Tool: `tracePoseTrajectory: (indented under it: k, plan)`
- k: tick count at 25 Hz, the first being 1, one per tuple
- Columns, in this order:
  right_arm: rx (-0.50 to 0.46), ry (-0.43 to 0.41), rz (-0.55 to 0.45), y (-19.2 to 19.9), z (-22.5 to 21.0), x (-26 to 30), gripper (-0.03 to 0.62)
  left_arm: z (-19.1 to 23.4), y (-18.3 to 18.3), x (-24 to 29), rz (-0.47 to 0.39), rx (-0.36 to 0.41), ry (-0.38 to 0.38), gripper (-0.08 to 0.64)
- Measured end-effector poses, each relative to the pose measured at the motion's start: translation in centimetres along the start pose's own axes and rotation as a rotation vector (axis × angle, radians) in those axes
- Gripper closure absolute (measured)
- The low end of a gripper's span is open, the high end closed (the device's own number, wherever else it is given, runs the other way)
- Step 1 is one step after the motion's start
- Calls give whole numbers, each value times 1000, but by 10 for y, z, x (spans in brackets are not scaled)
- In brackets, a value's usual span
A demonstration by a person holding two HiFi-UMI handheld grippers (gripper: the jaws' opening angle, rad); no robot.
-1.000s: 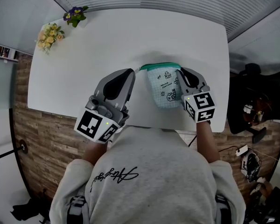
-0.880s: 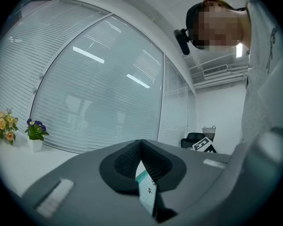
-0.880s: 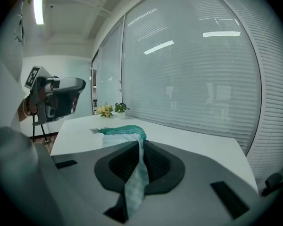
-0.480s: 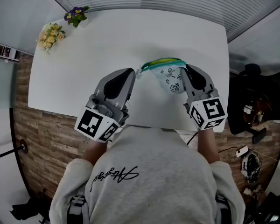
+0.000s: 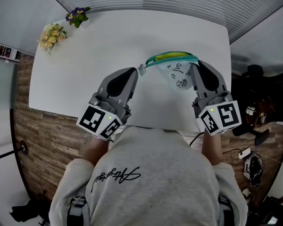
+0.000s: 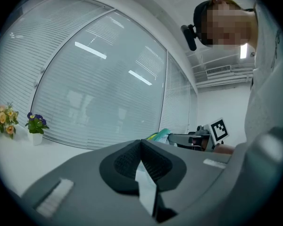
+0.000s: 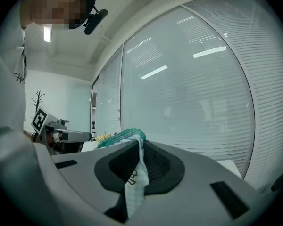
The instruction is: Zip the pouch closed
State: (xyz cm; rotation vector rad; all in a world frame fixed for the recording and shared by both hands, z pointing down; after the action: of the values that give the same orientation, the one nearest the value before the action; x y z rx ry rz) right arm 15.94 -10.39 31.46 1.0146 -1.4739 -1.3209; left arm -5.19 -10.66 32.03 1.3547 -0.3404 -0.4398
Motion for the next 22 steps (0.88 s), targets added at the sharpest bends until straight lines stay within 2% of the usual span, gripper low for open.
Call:
tracePoseTrajectory:
  k: [4, 7, 11, 14, 19, 22]
  plan:
    - [-7, -1, -33, -13, 1, -3, 561, 4, 9, 2, 10, -79, 3, 558]
    - [8, 4, -63, -22, -2, -7, 562, 3, 12, 5, 7, -107, 1, 527]
    - [16, 14, -89, -31, -4, -9, 563, 4, 11, 5, -57, -195, 15, 499]
    - [25, 16, -94, -31, -5, -8, 563, 5, 13, 5, -144, -318, 58, 482]
    - [36, 22, -114, -36, -5, -10, 563, 10, 21, 6, -280, -602, 134, 441]
    - [42, 18, -119, -38, -5, -10, 563, 7, 19, 8, -341, -705, 202, 413]
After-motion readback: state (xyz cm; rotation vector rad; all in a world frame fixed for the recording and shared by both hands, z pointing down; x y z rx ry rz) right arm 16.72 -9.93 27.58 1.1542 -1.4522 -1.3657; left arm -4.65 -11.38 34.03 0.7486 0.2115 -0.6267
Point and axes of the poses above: the fingertips, and each gripper's own axes: x forward along the fingers, z to its left, y out of its underside, the point moved 4 cm from there along -x, backward along the fingers, and after that the axes turned 11 degrees about y, right-handed, at the moved point
